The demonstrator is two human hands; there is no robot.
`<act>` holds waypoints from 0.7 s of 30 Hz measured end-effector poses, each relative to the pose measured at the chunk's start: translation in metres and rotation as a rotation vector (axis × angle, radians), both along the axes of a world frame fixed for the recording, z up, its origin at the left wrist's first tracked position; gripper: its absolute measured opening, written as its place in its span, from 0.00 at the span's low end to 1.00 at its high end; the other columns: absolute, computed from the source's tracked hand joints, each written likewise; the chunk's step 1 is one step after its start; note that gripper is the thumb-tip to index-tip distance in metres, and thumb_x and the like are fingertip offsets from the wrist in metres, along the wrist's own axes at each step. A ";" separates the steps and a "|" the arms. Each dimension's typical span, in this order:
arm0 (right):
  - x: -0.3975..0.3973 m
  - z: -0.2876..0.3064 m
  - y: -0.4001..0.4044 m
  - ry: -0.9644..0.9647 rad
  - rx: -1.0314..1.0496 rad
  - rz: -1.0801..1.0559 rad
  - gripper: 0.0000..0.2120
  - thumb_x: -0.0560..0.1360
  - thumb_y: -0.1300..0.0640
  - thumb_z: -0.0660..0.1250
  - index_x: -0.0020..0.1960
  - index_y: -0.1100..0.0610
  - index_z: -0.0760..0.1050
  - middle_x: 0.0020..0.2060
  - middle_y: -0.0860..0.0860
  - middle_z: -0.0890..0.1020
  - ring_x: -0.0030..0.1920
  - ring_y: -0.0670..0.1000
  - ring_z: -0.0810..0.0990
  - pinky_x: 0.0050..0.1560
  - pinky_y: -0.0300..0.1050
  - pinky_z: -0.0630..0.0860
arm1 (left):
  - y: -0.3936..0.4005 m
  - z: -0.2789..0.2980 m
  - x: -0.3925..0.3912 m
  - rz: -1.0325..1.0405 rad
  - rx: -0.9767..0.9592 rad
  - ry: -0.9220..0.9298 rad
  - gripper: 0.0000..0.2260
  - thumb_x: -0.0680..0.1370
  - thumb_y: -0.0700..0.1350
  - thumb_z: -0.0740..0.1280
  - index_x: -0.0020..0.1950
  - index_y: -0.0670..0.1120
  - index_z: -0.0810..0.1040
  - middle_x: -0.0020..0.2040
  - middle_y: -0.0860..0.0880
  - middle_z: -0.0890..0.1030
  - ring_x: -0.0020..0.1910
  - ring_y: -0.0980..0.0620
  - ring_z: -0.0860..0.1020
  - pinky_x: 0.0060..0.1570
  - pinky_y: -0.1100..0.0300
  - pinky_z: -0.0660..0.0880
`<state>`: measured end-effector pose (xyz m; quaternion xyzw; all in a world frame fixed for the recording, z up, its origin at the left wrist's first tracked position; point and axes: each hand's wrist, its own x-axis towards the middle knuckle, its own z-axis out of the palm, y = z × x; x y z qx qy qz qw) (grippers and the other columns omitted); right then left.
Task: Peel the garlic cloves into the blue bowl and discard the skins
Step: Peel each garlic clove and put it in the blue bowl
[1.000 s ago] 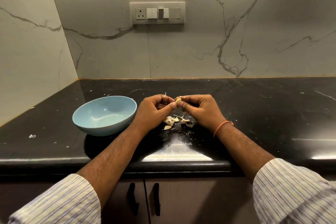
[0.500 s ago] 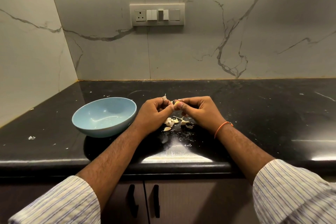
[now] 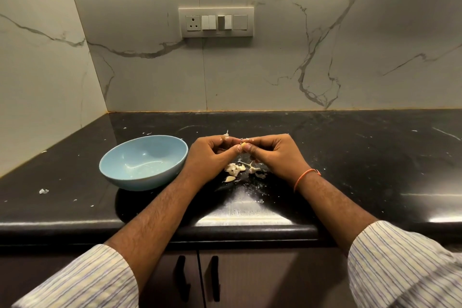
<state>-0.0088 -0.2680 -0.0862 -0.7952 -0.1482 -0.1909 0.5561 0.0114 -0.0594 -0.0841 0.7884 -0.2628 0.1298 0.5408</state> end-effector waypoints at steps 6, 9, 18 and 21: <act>-0.001 0.000 0.001 -0.009 0.033 -0.027 0.09 0.74 0.58 0.80 0.54 0.56 0.88 0.46 0.49 0.90 0.48 0.49 0.89 0.53 0.50 0.85 | -0.001 0.000 -0.003 0.049 0.059 -0.029 0.08 0.78 0.46 0.78 0.56 0.49 0.89 0.46 0.55 0.89 0.47 0.60 0.87 0.53 0.55 0.85; -0.003 0.001 0.000 -0.001 0.000 -0.029 0.10 0.74 0.57 0.80 0.55 0.55 0.88 0.46 0.48 0.90 0.49 0.47 0.89 0.54 0.49 0.85 | -0.002 0.001 -0.006 0.053 0.077 -0.069 0.07 0.77 0.44 0.78 0.55 0.48 0.89 0.45 0.54 0.89 0.44 0.59 0.87 0.50 0.58 0.85; -0.004 0.002 0.001 0.087 0.047 -0.042 0.06 0.74 0.59 0.80 0.50 0.56 0.88 0.41 0.52 0.89 0.41 0.49 0.88 0.46 0.48 0.85 | -0.009 0.000 -0.012 0.201 0.284 -0.396 0.04 0.75 0.48 0.76 0.43 0.50 0.89 0.32 0.58 0.83 0.32 0.58 0.81 0.35 0.67 0.74; -0.006 0.005 0.001 0.123 0.111 -0.035 0.05 0.74 0.61 0.79 0.50 0.58 0.87 0.41 0.55 0.89 0.41 0.52 0.88 0.46 0.50 0.86 | -0.009 0.000 -0.012 0.182 0.300 -0.428 0.04 0.75 0.50 0.77 0.45 0.51 0.89 0.35 0.58 0.85 0.33 0.61 0.80 0.36 0.67 0.75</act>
